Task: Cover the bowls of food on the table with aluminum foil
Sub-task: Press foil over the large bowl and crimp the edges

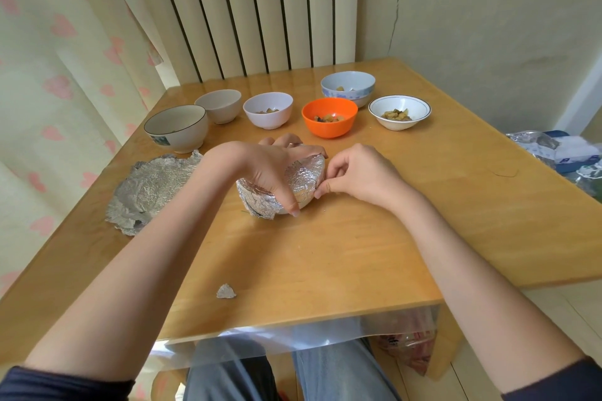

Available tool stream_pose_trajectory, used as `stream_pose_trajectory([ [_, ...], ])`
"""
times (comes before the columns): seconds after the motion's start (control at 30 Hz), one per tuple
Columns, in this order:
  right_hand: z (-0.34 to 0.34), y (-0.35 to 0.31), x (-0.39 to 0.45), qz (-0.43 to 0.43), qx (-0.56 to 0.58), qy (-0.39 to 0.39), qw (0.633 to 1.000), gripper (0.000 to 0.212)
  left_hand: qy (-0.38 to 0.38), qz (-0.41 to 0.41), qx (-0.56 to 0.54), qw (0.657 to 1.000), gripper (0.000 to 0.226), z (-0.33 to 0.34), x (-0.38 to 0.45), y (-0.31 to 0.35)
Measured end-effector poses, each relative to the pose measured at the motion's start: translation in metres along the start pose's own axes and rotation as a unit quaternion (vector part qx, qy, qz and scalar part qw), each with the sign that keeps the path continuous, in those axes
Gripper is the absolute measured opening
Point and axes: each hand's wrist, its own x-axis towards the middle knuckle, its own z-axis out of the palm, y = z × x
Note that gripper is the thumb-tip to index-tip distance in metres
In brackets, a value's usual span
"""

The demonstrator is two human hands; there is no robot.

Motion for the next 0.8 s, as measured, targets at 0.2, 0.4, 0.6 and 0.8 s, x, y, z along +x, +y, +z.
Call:
stream_pose_trajectory([
  [0.2,0.007,0.008,-0.011,-0.027,0.104,-0.038,0.993,0.029,-0.002,-0.005,0.001,1.0,0.111,-0.001,0.0,0.0],
  [0.4,0.01,0.006,-0.008,-0.024,0.125,-0.009,0.992,0.03,0.004,-0.005,-0.004,1.0,0.111,0.001,0.0,0.001],
  [0.6,0.003,0.0,-0.007,-0.024,0.172,-0.064,0.983,0.03,-0.001,-0.011,0.005,1.0,0.11,0.0,-0.001,0.003],
  [0.8,0.001,0.006,-0.002,-0.008,0.207,-0.039,0.977,0.029,-0.003,-0.012,0.004,1.0,0.112,-0.001,-0.002,0.003],
])
